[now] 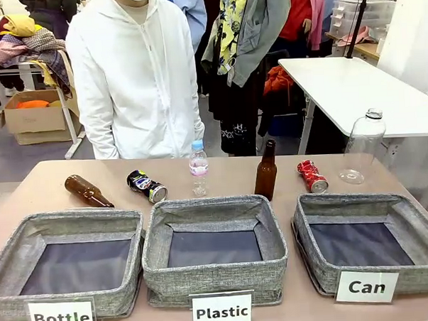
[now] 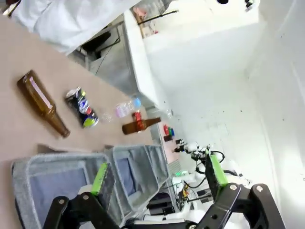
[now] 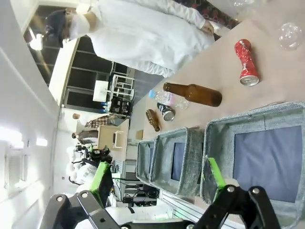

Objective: Sort the can waste into the basket.
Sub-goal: Pick up the can waste from the table and place it in the right Fabric basket.

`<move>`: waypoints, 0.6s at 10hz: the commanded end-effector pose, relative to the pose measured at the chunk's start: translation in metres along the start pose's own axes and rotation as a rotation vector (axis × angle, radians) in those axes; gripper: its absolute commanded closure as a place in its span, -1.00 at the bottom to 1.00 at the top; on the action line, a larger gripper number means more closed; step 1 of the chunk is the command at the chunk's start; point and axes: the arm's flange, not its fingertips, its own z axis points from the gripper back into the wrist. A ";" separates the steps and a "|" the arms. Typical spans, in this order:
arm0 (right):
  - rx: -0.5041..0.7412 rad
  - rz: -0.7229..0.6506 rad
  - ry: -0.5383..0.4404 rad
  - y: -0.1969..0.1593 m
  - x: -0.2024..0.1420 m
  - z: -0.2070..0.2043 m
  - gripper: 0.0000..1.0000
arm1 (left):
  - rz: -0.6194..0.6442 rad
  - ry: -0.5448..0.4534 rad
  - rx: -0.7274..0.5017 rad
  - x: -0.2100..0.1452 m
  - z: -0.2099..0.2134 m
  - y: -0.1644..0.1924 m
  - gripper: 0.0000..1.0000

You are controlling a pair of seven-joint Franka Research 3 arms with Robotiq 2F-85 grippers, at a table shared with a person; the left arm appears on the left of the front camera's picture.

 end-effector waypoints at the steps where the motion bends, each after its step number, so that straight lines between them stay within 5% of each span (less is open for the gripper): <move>1: 0.017 0.012 0.007 0.004 -0.001 -0.002 -1.00 | 0.016 0.032 0.019 -0.006 0.013 0.012 -1.00; 6: 0.017 0.012 0.007 0.004 -0.001 -0.002 -1.00 | 0.016 0.032 0.019 -0.006 0.013 0.012 -1.00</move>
